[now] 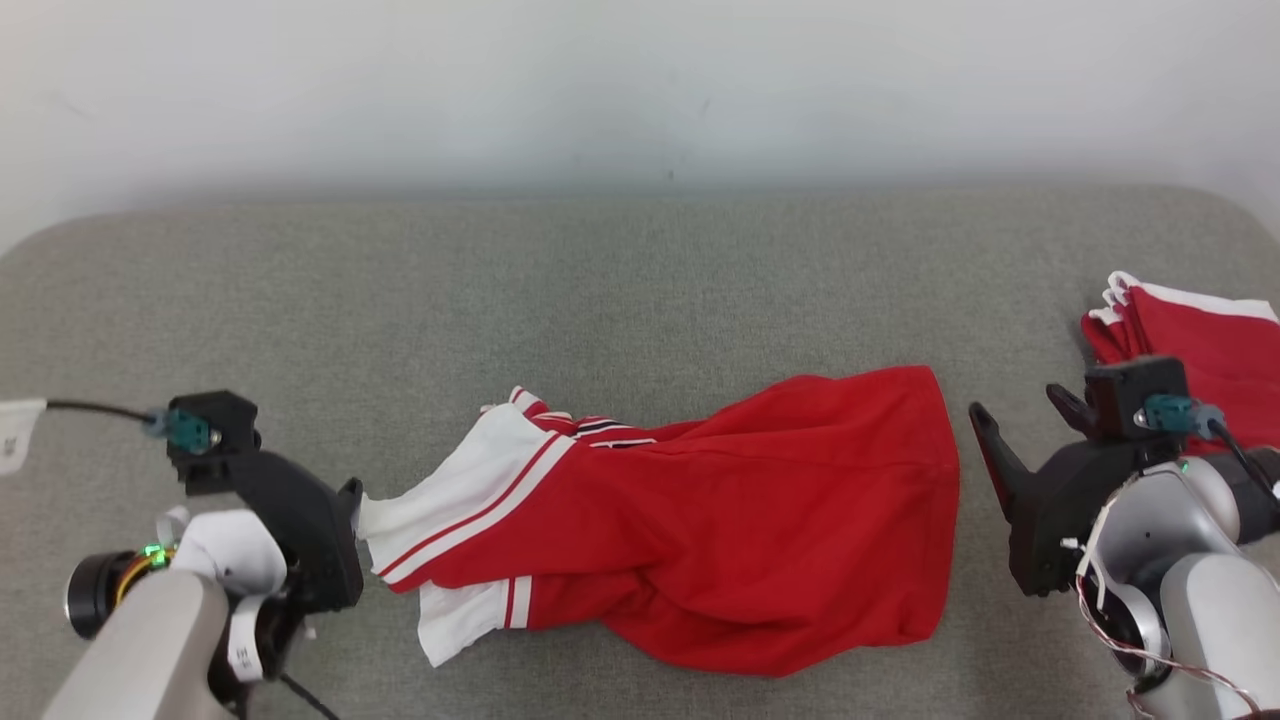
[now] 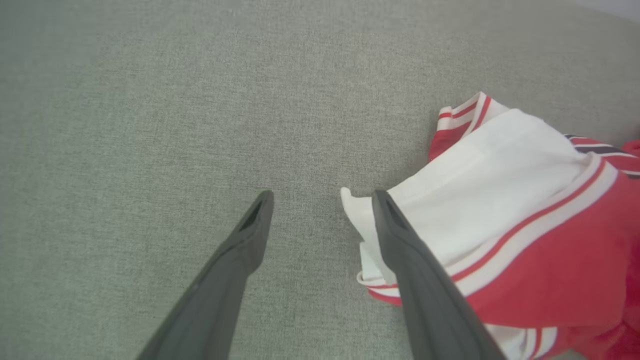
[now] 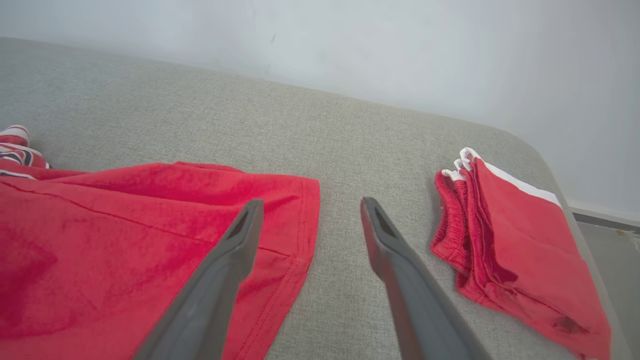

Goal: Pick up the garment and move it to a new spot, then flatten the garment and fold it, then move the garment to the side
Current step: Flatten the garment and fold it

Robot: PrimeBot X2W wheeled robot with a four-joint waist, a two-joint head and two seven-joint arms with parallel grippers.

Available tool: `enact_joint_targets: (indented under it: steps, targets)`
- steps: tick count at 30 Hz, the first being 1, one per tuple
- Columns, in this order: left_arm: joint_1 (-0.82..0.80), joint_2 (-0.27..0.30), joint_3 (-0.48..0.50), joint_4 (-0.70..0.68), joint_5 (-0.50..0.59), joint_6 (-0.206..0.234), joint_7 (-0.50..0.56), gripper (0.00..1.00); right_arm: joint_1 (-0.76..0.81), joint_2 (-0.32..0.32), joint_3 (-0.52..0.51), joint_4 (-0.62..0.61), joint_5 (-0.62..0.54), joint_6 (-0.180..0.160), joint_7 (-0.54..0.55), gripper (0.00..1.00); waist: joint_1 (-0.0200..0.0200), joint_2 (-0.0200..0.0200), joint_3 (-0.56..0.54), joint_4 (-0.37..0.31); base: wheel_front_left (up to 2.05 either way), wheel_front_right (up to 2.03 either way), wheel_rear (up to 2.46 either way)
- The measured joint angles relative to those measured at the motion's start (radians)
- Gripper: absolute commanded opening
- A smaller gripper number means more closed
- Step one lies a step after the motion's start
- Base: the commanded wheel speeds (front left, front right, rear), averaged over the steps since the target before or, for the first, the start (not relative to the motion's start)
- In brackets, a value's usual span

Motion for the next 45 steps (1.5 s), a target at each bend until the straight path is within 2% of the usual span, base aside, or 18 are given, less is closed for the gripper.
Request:
enact_joint_targets:
  steps: [10,12,13,14,15,19,22,30,31,45]
  targets:
    - [-0.072,0.033,-0.046,-0.002,-0.016,0.008,0.2,1.0,-0.02,-0.008,0.007,0.007,0.018,0.0,-0.008,1.0,0.0001,0.0,0.06,-0.008,0.0,0.0,0.0]
    - [-0.073,0.035,-0.049,-0.004,-0.015,0.008,0.207,0.94,-0.02,-0.006,0.005,0.006,0.018,0.0,-0.009,1.0,0.0001,0.0,0.063,-0.01,0.0,0.0,0.0]
    - [-0.074,0.035,-0.055,-0.005,-0.013,0.008,0.214,0.84,-0.02,-0.005,0.003,0.007,0.018,0.0,-0.009,1.0,0.0001,0.0,0.064,-0.01,0.0,0.0,0.0]
    - [-0.074,0.034,-0.06,-0.006,-0.013,0.008,0.222,0.81,-0.019,-0.004,0.002,0.007,0.017,0.0,-0.009,1.0,0.0001,0.0,0.065,-0.01,0.0,0.0,0.0]
    - [-0.074,0.033,-0.065,-0.007,-0.013,0.008,0.228,0.78,-0.019,-0.004,0.001,0.007,0.017,0.0,-0.009,1.0,0.0001,0.0,0.066,-0.01,0.0,0.0,0.0]
    - [-0.077,0.027,-0.069,-0.009,-0.021,0.008,0.248,0.79,-0.019,-0.002,0.0,0.007,0.017,0.0,-0.009,1.0,0.0001,0.0,0.07,-0.011,0.0,0.0,0.0]
    - [-0.088,0.025,-0.07,-0.009,-0.023,0.014,0.258,0.68,-0.02,0.001,0.003,0.005,0.017,0.0,-0.009,1.0,0.0001,0.0,0.077,-0.013,0.0,0.0,0.0]
    - [-0.083,-0.002,-0.058,-0.019,-0.072,0.026,0.278,0.93,-0.035,0.002,0.006,0.004,0.022,0.0,-0.009,1.0,0.0001,0.0,0.102,-0.015,0.0,0.0,0.0]
    - [-0.079,-0.006,-0.053,-0.028,-0.08,0.026,0.277,1.0,-0.035,0.002,0.004,0.004,0.022,0.0,-0.01,1.0,0.0001,0.0,0.103,-0.014,0.0,0.0,0.0]
    - [0.064,-0.002,-0.057,-0.178,-0.051,0.066,0.164,1.0,0.007,0.017,-0.029,-0.005,0.016,0.0,-0.009,1.0,0.0,0.0,0.078,0.019,0.0,0.0,0.0]
